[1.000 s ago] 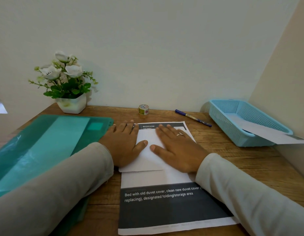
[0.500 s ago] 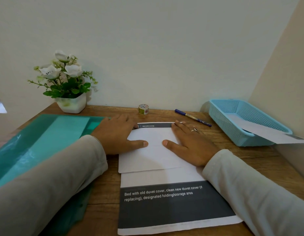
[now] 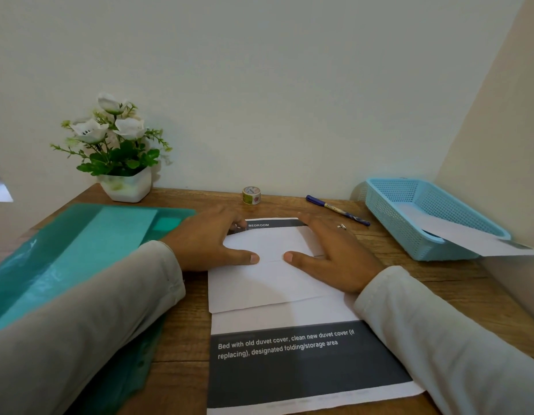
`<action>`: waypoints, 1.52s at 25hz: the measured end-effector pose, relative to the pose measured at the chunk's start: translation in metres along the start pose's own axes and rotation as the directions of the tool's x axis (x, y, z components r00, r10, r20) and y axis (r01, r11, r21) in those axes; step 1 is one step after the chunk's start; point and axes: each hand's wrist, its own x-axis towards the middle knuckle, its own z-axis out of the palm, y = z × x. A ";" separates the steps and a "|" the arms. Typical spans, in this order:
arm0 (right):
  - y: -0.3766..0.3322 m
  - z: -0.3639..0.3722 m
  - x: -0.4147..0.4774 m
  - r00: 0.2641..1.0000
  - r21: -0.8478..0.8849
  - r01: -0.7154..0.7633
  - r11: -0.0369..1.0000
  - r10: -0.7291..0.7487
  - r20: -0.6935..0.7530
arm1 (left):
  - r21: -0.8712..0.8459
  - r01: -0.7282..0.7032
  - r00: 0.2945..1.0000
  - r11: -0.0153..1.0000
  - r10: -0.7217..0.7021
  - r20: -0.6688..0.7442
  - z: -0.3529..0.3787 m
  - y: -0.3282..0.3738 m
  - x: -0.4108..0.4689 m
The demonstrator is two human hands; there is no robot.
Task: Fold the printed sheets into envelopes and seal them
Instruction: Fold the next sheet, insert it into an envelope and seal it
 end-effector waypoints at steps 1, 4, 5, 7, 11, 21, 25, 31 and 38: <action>0.001 0.000 0.001 1.000 0.014 -0.001 1.000 0.001 -0.005 | -0.025 -0.005 1.000 1.000 0.005 0.004 0.000 0.000 0.000; 0.002 0.000 0.000 1.000 0.067 -0.003 0.998 0.005 -0.019 | -0.090 -0.011 0.999 0.996 0.013 0.029 0.001 0.001 0.001; 0.003 0.000 0.000 0.999 0.106 0.011 0.994 -0.007 -0.041 | -0.110 -0.011 0.999 0.994 0.015 0.033 0.001 0.002 0.001; 0.005 0.001 0.000 0.995 0.185 0.041 0.982 -0.023 -0.101 | -0.153 -0.008 0.999 0.988 0.013 0.032 0.001 0.003 0.001; 0.009 0.001 0.003 0.981 0.341 0.002 0.940 0.064 -0.182 | -0.238 -0.003 1.000 0.971 0.005 0.008 0.001 0.001 -0.002; 0.013 0.000 0.010 0.847 0.557 0.217 0.801 0.129 -0.515 | -0.234 -0.348 0.819 0.908 0.173 -0.548 -0.006 0.003 -0.009; 0.013 0.000 0.007 0.833 0.429 0.211 0.878 0.068 -0.549 | -0.025 -0.385 0.775 0.923 0.308 -0.552 0.000 0.005 -0.010; 0.016 -0.001 0.003 0.916 0.122 0.150 0.981 -0.091 -0.392 | 0.296 -0.386 0.767 0.874 0.482 -0.424 0.004 0.011 -0.015; 0.010 0.000 0.001 0.978 0.001 0.112 0.994 -0.110 -0.179 | 0.198 -0.326 0.886 0.924 0.372 -0.276 0.013 0.013 -0.016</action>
